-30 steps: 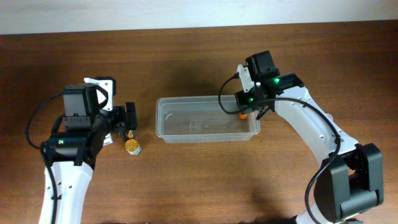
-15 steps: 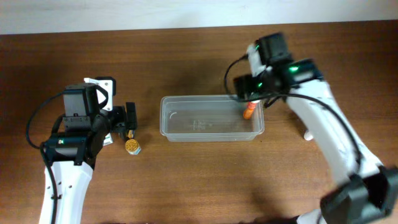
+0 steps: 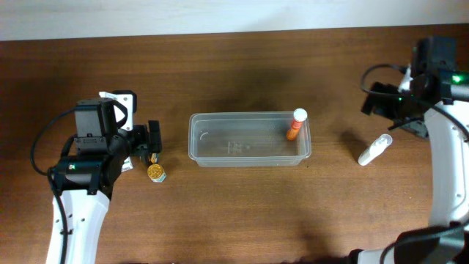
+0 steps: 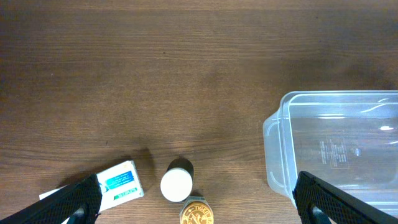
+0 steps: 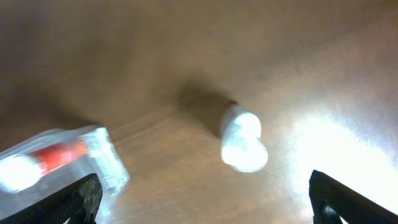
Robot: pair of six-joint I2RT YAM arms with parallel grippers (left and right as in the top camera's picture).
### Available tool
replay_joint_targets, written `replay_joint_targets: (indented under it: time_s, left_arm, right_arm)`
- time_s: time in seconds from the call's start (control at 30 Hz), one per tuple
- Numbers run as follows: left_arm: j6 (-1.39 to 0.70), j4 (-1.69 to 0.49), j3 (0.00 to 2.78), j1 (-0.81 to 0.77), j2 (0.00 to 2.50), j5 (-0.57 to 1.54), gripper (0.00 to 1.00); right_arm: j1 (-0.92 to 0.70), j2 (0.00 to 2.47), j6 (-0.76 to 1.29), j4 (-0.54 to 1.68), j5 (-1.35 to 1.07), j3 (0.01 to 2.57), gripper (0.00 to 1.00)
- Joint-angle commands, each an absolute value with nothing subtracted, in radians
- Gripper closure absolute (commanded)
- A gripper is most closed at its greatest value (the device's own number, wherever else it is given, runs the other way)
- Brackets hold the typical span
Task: Pack container
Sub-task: 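Move the right gripper to the white bottle and grasp it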
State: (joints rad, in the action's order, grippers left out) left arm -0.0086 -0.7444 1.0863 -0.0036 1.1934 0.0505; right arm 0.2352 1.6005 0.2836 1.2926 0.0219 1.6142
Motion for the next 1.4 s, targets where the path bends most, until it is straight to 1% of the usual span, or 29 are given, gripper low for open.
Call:
replay_joint_targets:
  time_s: [0.0,0.23,0.4,0.43,0.5,0.6,0.63,0.67,0.77,0.8,0.93,1.0,1.03,1.17,1.27,1.37]
  left_arm:
    - [-0.014,-0.742,1.104,-0.007,1.199,0.064,0.01]
    - [-0.014,-0.742,1.104,-0.007,1.199,0.064,0.00]
    - [-0.014,-0.742,1.104,-0.007,1.199,0.065,0.01]
    - [-0.014,-0.742,1.104,-0.007,1.199,0.065,0.01]
    - [-0.014,-0.742,1.104,-0.007,1.199,0.065,0.01]
    - [-0.014,-0.742,1.104,-0.007,1.199,0.065,0.01]
    - [-0.014,-0.742,1.104,-0.007,1.199,0.064,0.01]
    - [-0.014,-0.742,1.104,-0.007,1.199,0.064,0.01]
    - [-0.014,-0.742,1.104,-0.007,1.199,0.065,0.01]
    - [-0.014,-0.742,1.104,-0.007,1.199,0.065,0.01]
    - [-0.014,-0.742,1.104,-0.007,1.199,0.065,0.01]
    - [-0.014,-0.742,1.104,-0.007,1.199,0.064,0.01]
    - [-0.014,-0.742,1.104,-0.007,1.199,0.064,0.01]
    - [-0.014,-0.742,1.104,-0.007,1.199,0.064,0.01]
    - [-0.014,-0.742,1.104,-0.007,1.199,0.064,0.01]
    - [-0.014,-0.742,1.104,-0.007,1.199,0.064,0.01]
  right_arm:
    - [0.305,1.623,0.308,1.271,-0.001,1.517,0.02]
    - [0.377,1.626,0.295,1.102,-0.057,1.313,0.01]
    - [0.377,1.626,0.270,1.061,-0.057,1.290,0.01]
    - [0.377,1.626,0.270,1.061,-0.057,1.290,0.03]
    - [0.376,1.626,0.270,1.061,-0.056,1.290,0.14]
    - [0.373,1.627,0.270,1.061,-0.057,1.290,0.43]
    - [0.373,1.627,0.270,1.061,-0.057,1.290,0.50]
    - [0.373,1.627,0.270,1.062,-0.057,1.290,0.53]
    - [0.373,1.627,0.270,1.062,-0.061,1.290,0.53]
    - [0.371,1.627,0.270,1.062,-0.064,1.290,0.56]
    - [0.367,1.627,0.270,1.062,-0.072,1.290,0.70]
    - [0.358,1.627,0.269,1.062,-0.072,1.290,0.80]
    - [0.352,1.627,0.270,1.061,-0.072,1.290,0.84]
    - [0.326,1.627,0.270,1.057,-0.072,1.290,0.85]
    - [0.311,1.627,0.266,1.051,-0.072,1.290,0.89]
    - [0.294,1.627,0.266,1.056,-0.075,1.304,0.90]
